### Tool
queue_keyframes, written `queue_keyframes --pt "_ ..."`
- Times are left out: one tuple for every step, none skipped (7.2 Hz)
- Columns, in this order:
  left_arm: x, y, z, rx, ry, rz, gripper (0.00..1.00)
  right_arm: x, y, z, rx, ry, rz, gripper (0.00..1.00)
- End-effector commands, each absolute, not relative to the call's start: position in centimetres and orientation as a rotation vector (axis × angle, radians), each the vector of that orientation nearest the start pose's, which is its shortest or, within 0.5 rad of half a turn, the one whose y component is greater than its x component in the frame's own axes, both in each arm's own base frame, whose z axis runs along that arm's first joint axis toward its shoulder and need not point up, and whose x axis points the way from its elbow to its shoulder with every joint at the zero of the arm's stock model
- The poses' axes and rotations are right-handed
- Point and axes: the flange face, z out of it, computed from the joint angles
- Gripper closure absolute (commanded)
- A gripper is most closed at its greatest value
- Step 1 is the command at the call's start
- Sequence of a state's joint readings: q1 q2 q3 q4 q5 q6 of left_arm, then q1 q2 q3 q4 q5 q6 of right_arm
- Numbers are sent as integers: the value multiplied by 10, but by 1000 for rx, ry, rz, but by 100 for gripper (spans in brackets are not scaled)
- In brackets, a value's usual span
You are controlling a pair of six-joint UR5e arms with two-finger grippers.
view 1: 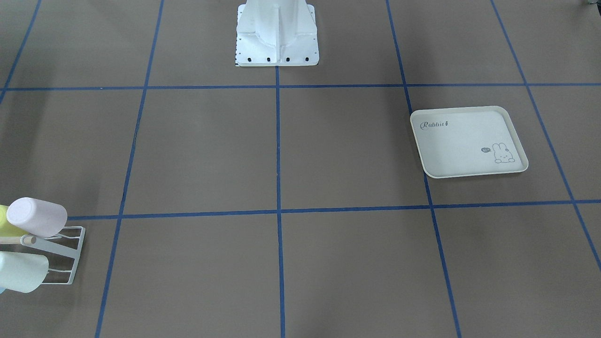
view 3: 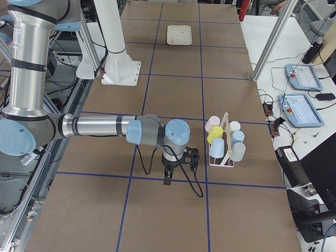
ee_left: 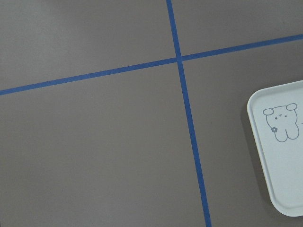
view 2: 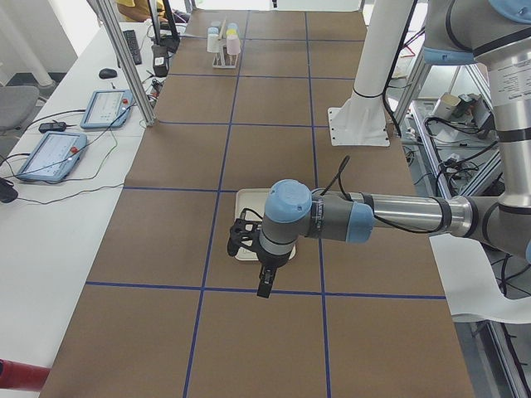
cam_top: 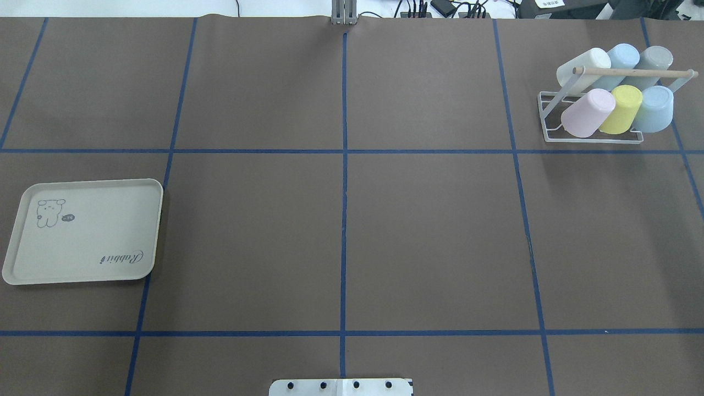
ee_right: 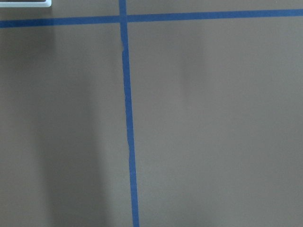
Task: Transfer IKEA cup to right arm and place on rack
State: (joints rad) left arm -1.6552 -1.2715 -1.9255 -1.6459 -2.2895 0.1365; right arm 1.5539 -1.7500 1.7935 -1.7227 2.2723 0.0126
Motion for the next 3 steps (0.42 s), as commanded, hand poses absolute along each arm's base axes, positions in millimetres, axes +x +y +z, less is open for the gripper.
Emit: queue_keyframes --pt "-99 -368 608 205 700 97 0 63 -403 658 -131 -691 39 0" --pt "-99 -368 607 206 700 98 0 63 -397 659 -137 -692 41 0" --pt "-99 -370 603 215 701 101 0 63 -398 658 -133 -695 41 0"
